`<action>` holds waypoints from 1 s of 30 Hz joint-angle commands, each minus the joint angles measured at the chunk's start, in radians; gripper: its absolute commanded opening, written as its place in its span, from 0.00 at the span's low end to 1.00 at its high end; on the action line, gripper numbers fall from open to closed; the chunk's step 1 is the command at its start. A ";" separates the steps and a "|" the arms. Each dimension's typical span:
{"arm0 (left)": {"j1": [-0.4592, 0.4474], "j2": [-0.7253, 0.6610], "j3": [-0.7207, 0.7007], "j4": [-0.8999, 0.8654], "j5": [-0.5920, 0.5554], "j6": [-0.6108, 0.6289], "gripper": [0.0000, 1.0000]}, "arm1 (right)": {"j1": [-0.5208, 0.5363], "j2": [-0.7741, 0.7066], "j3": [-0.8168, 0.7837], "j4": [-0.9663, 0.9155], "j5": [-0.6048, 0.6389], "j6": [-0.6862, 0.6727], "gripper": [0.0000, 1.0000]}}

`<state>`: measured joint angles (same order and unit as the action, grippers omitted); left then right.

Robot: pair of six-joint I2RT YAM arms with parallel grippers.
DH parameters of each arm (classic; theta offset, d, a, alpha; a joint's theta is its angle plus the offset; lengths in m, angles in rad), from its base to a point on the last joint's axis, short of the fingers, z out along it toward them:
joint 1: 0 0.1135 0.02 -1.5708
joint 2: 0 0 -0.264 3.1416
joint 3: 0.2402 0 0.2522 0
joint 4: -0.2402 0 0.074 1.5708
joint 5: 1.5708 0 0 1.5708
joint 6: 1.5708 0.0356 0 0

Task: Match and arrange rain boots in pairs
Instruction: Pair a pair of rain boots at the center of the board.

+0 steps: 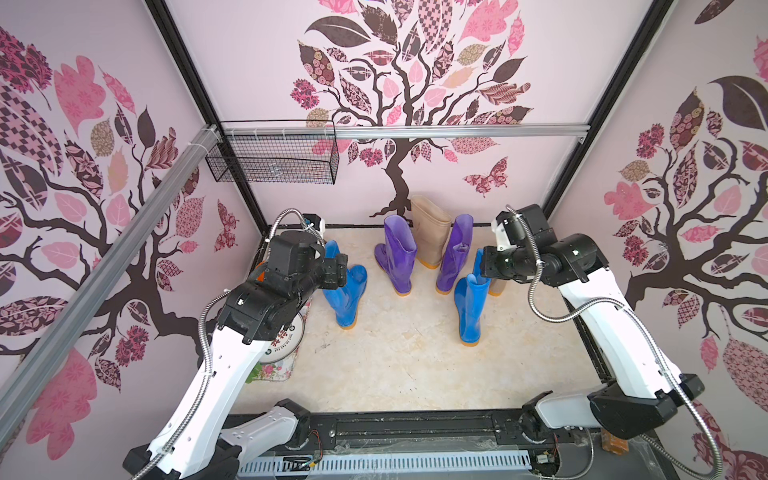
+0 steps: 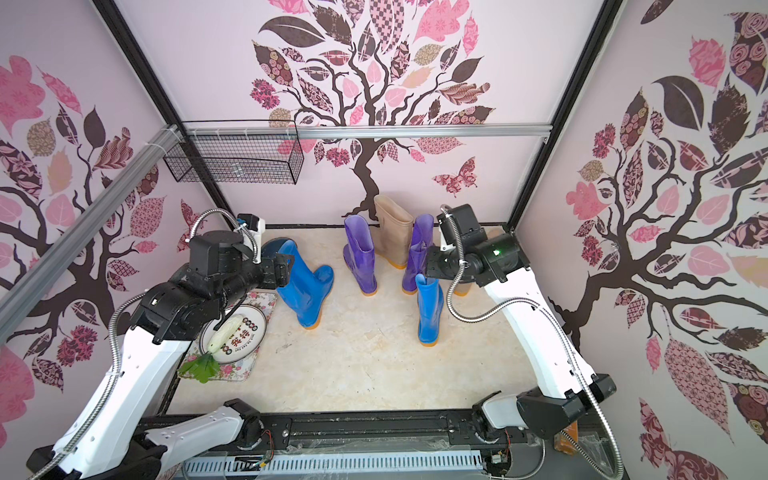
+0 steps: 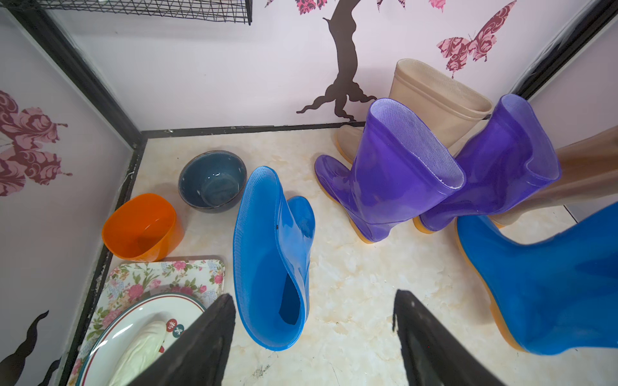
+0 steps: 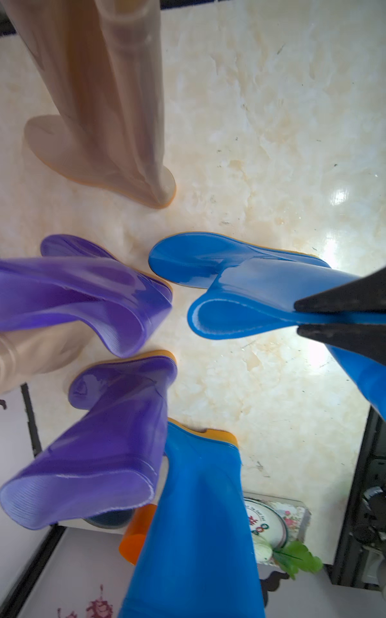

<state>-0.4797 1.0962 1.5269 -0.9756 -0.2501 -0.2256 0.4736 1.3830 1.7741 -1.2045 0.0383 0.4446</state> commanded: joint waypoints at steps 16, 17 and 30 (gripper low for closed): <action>0.150 0.060 0.036 -0.181 0.044 -0.027 0.84 | 0.340 0.064 0.138 0.102 -0.114 0.186 0.00; 0.150 0.065 0.032 -0.181 0.062 -0.029 0.85 | 0.347 0.079 0.145 0.112 -0.126 0.186 0.00; 0.163 0.140 0.010 -0.173 0.016 -0.034 0.91 | 0.387 0.261 0.230 0.316 -0.055 0.186 0.00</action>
<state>-0.3237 1.2396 1.5318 -1.1473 -0.2031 -0.2504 0.8562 1.6257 1.9434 -1.0348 -0.0479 0.5816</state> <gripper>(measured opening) 0.898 0.074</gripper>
